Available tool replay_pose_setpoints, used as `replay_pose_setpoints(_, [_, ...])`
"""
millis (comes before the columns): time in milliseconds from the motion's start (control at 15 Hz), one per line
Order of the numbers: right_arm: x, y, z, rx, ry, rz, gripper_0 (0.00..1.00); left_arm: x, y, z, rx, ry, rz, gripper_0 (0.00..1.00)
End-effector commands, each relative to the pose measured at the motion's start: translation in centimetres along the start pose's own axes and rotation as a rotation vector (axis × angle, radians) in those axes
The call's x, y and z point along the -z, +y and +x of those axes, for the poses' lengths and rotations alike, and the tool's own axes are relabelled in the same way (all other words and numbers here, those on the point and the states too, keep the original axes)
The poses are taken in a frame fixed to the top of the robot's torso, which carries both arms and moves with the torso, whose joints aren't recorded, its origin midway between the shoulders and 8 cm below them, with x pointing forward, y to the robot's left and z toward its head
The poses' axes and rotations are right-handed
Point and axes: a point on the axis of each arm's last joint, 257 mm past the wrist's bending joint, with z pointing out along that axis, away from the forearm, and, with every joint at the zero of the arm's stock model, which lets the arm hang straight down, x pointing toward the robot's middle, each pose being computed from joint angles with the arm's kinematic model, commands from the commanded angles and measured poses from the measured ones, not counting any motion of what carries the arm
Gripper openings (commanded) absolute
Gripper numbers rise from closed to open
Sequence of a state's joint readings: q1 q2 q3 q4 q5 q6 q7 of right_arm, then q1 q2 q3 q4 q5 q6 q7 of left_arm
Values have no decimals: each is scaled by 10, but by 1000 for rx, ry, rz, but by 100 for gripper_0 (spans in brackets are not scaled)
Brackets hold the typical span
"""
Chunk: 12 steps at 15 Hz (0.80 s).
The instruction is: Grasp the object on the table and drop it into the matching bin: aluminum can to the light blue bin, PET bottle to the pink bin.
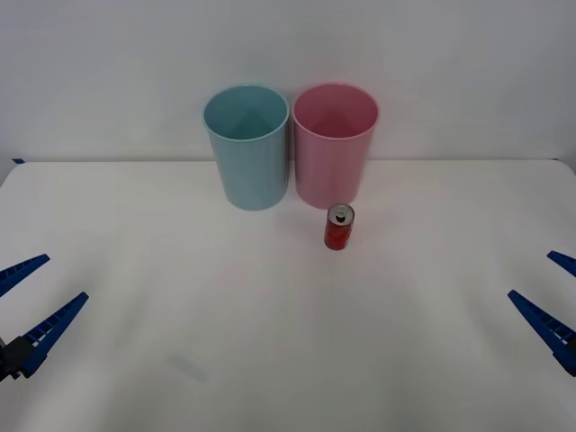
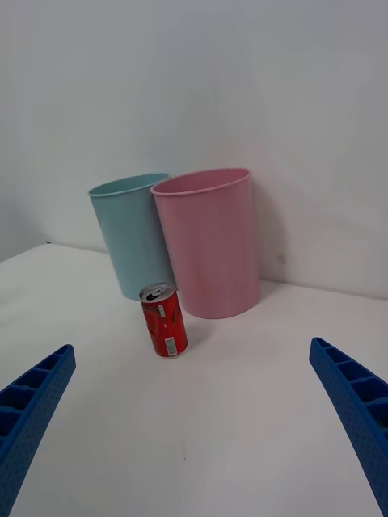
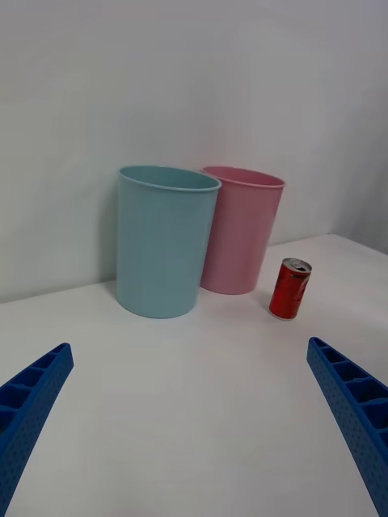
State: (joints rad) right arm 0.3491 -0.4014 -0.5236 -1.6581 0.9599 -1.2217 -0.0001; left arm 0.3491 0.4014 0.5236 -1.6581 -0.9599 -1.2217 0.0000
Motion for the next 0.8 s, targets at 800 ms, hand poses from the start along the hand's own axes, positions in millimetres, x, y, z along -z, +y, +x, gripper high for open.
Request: replay_pose_setpoints(800, [-20, 17, 19, -17, 23, -38, 100, 0, 0, 0, 0, 0, 0, 100])
